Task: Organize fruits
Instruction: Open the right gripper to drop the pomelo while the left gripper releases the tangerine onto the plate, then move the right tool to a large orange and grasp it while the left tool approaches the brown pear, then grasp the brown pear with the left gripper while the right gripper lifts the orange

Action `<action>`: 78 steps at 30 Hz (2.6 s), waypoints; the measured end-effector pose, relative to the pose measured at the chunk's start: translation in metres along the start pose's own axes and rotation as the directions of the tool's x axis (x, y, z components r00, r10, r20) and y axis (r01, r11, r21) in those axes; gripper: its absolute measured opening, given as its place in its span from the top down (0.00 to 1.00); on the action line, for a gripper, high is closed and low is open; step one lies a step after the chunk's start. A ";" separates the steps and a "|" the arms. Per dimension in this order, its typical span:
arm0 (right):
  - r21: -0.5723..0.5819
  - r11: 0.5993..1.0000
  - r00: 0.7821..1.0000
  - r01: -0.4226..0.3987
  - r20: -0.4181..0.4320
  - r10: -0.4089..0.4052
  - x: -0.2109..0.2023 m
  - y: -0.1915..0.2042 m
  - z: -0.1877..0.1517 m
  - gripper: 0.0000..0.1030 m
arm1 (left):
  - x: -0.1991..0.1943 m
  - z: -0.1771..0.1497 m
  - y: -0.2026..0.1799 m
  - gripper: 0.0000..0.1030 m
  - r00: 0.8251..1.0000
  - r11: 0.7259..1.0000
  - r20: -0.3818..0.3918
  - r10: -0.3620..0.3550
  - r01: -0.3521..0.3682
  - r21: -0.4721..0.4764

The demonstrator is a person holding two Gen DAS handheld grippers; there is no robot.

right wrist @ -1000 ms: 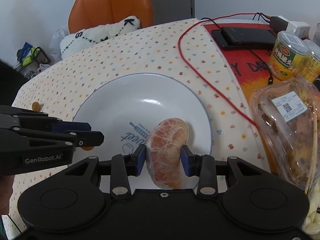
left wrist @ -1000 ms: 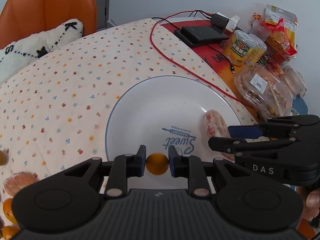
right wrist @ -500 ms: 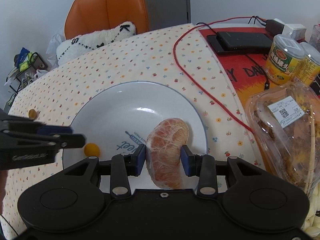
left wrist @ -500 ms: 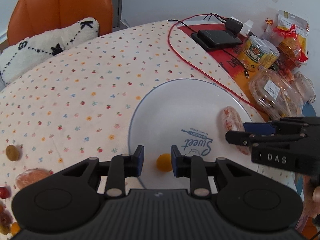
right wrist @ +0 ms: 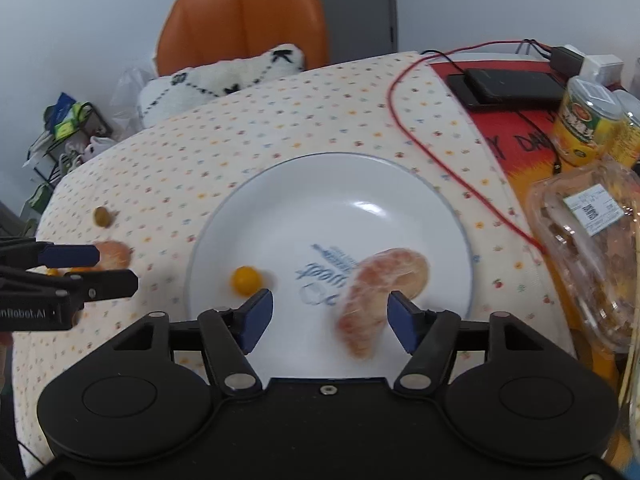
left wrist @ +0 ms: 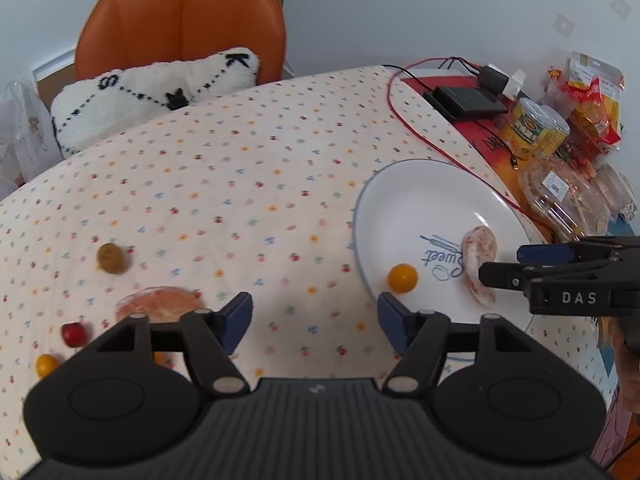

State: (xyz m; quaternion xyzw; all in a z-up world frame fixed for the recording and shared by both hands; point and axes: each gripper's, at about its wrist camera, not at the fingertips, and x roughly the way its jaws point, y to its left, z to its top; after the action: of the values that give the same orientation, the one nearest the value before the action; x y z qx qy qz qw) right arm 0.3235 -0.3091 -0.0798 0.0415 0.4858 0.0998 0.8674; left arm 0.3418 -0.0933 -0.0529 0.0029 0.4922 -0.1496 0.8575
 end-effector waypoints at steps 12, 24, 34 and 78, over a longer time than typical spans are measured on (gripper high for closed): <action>-0.073 0.990 0.993 -0.120 0.002 0.121 -0.010 0.062 -0.012 0.13 | -0.041 -0.040 0.055 0.27 0.996 0.994 0.040 0.077 -0.074 -0.077; -0.204 0.941 0.961 -0.270 0.001 0.276 0.011 0.120 -0.019 0.13 | -0.084 -0.090 0.118 0.26 0.980 0.967 0.115 0.163 -0.136 -0.213; -0.318 0.886 0.934 -0.338 -0.002 0.356 0.029 0.154 -0.036 0.13 | -0.098 -0.133 0.150 0.27 0.954 0.944 0.201 0.223 -0.160 -0.287; -0.414 0.821 0.909 -0.393 -0.043 0.414 0.077 0.252 -0.056 0.66 | -0.050 -0.153 0.200 0.60 0.963 0.952 0.210 0.167 -0.102 -0.289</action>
State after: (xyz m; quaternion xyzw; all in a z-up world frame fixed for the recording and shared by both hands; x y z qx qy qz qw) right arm 0.2811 -0.0482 -0.1308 -0.0387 0.4126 0.3804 0.8268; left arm 0.2413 0.1337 -0.1173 -0.1001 0.4032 -0.0201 0.9094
